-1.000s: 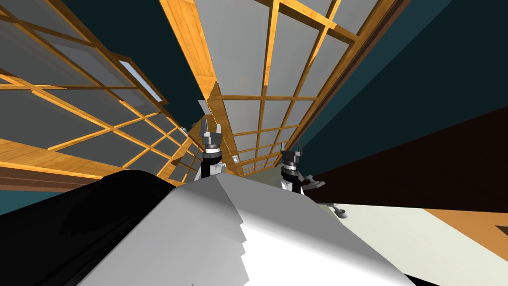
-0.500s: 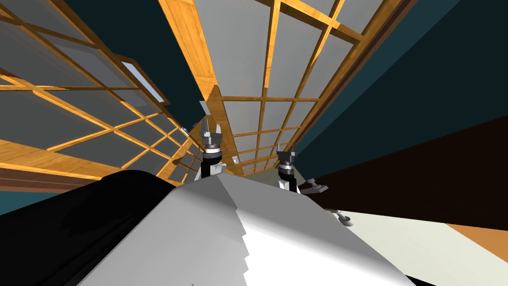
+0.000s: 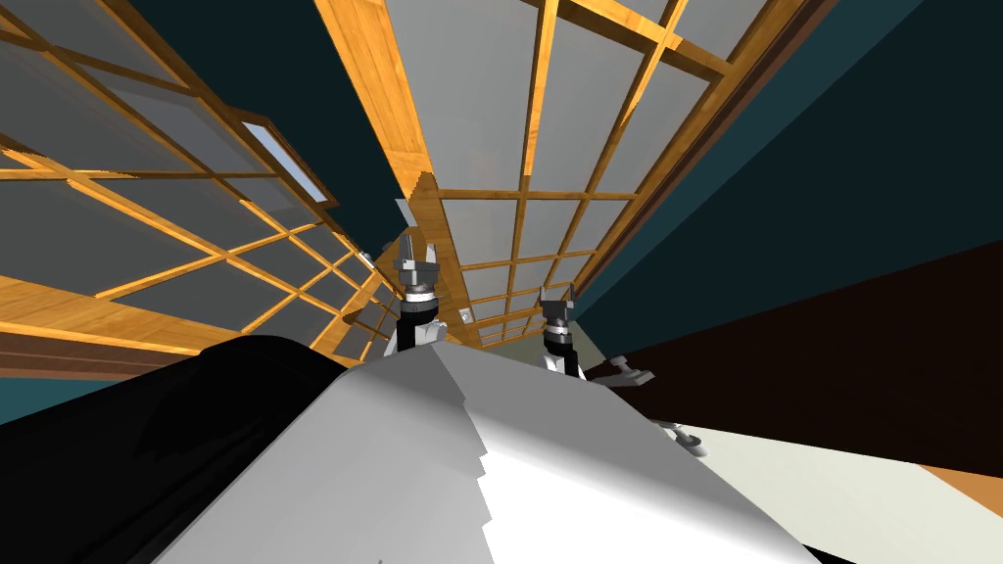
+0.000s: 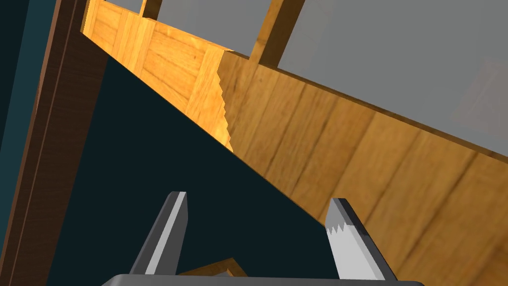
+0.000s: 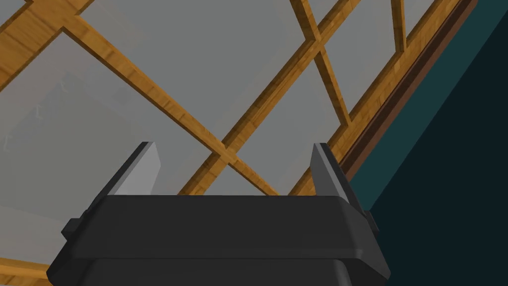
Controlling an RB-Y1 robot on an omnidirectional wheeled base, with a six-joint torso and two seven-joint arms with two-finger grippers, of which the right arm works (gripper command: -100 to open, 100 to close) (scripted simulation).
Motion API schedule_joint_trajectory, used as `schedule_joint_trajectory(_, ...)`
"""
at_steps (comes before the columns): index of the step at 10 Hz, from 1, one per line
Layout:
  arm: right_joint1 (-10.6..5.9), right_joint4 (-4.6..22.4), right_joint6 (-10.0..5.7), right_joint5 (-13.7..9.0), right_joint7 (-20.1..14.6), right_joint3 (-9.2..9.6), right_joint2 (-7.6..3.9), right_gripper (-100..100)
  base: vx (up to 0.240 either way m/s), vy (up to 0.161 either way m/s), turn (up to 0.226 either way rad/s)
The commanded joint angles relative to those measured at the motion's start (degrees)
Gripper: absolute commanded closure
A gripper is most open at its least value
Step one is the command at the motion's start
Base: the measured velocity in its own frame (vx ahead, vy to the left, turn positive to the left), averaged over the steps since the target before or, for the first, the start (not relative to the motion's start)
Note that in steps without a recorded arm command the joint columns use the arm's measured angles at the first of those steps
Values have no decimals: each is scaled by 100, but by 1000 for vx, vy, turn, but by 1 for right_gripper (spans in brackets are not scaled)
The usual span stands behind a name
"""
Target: Push the door open
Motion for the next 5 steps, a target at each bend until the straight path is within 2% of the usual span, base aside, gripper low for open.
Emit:
schedule_joint_trajectory(1, -70, 179, -55, -99, -139, 106, -25, -100, 15, 17, 25)
schedule_joint_trajectory(5, -218, 572, -161, -341, -457, 364, -84, -100, 11, 19, 25)
